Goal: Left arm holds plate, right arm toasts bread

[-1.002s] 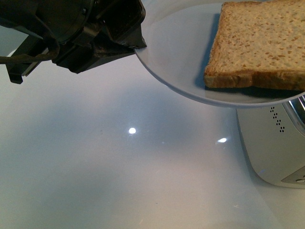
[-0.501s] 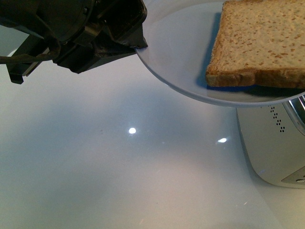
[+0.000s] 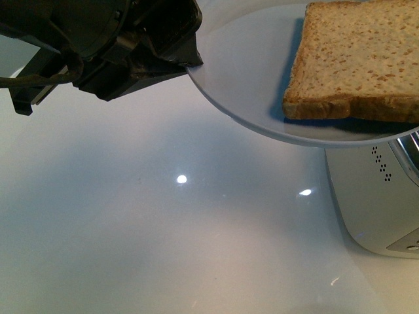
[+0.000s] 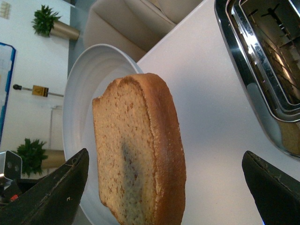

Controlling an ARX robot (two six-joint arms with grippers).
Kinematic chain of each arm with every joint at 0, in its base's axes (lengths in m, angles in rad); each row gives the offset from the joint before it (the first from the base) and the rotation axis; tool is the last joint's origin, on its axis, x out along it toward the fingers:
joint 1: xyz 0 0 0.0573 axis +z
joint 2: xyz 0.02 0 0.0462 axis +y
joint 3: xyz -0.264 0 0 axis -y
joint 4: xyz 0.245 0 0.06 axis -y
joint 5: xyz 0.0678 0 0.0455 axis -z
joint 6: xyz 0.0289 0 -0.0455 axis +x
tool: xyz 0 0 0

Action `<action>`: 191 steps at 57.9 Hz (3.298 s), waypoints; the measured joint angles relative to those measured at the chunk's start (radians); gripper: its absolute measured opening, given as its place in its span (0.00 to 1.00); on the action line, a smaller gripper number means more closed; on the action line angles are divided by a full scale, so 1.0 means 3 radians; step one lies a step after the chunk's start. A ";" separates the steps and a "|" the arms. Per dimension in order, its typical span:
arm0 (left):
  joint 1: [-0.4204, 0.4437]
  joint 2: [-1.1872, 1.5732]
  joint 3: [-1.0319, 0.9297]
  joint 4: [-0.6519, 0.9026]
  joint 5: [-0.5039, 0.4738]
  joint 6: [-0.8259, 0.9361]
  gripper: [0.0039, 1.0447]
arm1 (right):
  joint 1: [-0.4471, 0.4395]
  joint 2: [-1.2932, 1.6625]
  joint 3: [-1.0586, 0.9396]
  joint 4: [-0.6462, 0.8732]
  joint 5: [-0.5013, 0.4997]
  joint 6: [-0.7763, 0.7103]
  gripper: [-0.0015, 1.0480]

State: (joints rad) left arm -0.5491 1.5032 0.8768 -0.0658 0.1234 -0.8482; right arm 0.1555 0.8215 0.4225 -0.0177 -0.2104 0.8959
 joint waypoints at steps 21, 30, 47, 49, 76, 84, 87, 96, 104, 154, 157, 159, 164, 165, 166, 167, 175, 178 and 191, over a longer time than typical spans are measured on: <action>0.0000 0.0000 0.0000 0.0001 0.0000 0.0000 0.03 | 0.0153 0.0127 0.0003 0.0079 0.0039 0.0111 0.61; 0.0000 0.0000 0.0000 0.0001 0.0001 0.0001 0.03 | 0.0200 0.0122 0.0003 0.0085 0.0060 0.0114 0.40; 0.0000 0.0000 0.0000 0.0001 0.0001 -0.0005 0.03 | 0.0210 0.0052 0.0058 0.0069 0.0079 0.0107 0.04; 0.0000 0.0000 0.0000 0.0001 0.0003 -0.0009 0.03 | 0.0212 0.0034 0.0079 0.0046 0.0093 0.0099 0.03; 0.0000 0.0000 0.0000 0.0001 0.0009 -0.0013 0.03 | 0.0108 -0.0388 0.0919 -0.0393 0.0345 -0.0496 0.03; 0.0000 0.0000 0.0000 0.0001 0.0010 -0.0013 0.03 | 0.0112 -0.0388 0.1253 -0.0655 0.0909 -0.1322 0.03; 0.0000 0.0000 0.0000 0.0001 0.0009 -0.0014 0.03 | 0.0107 -0.0365 0.1268 -0.0687 0.1176 -0.1775 0.03; 0.0000 0.0000 0.0000 0.0001 0.0010 -0.0019 0.03 | -0.0038 -0.0210 0.1172 -0.0612 0.1420 -0.2740 0.03; 0.0000 0.0000 0.0000 0.0001 0.0010 -0.0020 0.03 | -0.0139 -0.0004 0.1104 -0.0548 0.1392 -0.3045 0.03; 0.0000 0.0000 0.0000 0.0001 0.0010 -0.0020 0.03 | -0.0196 0.1036 0.0656 -0.0064 0.1261 -0.3211 0.03; 0.0000 0.0000 0.0000 0.0001 0.0010 -0.0020 0.03 | -0.0196 0.1069 0.0656 -0.0065 0.1261 -0.3211 0.03; 0.0000 0.0000 0.0000 0.0001 0.0010 -0.0020 0.03 | -0.0196 0.1092 0.0656 -0.0066 0.1259 -0.3209 0.03; 0.0000 0.0000 0.0000 0.0001 0.0010 -0.0020 0.03 | -0.0196 0.1156 0.0662 -0.0090 0.1249 -0.3211 0.03; 0.0000 0.0000 0.0000 0.0001 0.0010 -0.0022 0.03 | -0.0196 0.1165 0.0665 -0.0094 0.1249 -0.3211 0.03; 0.0000 0.0000 0.0000 0.0001 0.0010 -0.0020 0.03 | -0.0196 0.1177 0.0671 -0.0097 0.1247 -0.3211 0.03; 0.0000 0.0000 0.0000 0.0001 0.0010 -0.0020 0.03 | -0.0197 0.1204 0.0685 -0.0102 0.1246 -0.3211 0.03; 0.0000 0.0000 0.0000 0.0001 0.0010 -0.0022 0.03 | -0.0220 0.1367 0.0816 -0.0156 0.1211 -0.3211 0.03; 0.0000 0.0000 0.0000 0.0001 0.0010 -0.0020 0.03 | -0.0224 0.1432 0.0866 -0.0174 0.1205 -0.3211 0.03; 0.0000 0.0000 0.0000 0.0001 0.0010 -0.0020 0.03 | -0.0207 0.1687 0.0973 -0.0202 0.1202 -0.3211 0.03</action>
State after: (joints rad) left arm -0.5491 1.5032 0.8768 -0.0654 0.1265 -0.8543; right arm 0.0933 1.3277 0.7143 -0.0784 0.1501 -0.0673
